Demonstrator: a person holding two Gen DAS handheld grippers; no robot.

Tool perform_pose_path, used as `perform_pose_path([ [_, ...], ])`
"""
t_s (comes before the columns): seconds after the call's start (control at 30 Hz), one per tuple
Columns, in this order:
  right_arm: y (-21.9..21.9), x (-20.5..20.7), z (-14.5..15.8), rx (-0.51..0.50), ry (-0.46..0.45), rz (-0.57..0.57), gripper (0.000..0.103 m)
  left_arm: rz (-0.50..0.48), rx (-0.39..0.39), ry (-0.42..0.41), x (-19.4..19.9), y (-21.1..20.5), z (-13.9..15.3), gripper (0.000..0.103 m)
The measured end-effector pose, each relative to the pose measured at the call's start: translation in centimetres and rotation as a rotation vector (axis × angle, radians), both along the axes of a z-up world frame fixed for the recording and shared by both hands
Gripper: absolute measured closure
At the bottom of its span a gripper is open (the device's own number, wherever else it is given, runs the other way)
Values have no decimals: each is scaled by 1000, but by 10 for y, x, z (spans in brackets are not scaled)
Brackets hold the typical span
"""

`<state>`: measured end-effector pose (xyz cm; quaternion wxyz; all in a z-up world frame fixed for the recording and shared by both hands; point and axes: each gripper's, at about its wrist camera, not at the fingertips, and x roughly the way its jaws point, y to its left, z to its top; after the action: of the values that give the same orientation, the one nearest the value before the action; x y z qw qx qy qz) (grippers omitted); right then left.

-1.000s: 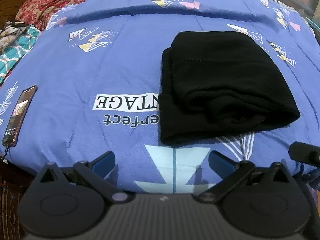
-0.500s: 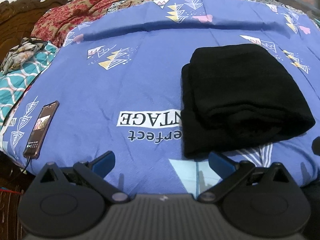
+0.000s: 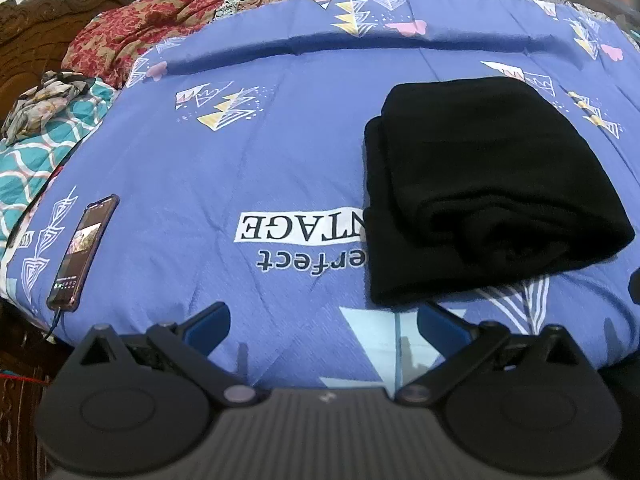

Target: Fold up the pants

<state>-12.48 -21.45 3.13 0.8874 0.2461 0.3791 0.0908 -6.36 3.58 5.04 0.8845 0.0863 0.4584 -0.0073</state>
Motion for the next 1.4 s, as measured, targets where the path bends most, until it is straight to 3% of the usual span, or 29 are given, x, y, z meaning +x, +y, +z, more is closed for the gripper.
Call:
perform_pose_path([
  [1.4, 3, -2, -7, 16, 32, -3, 29, -10, -56, 13, 0, 8, -1, 0],
])
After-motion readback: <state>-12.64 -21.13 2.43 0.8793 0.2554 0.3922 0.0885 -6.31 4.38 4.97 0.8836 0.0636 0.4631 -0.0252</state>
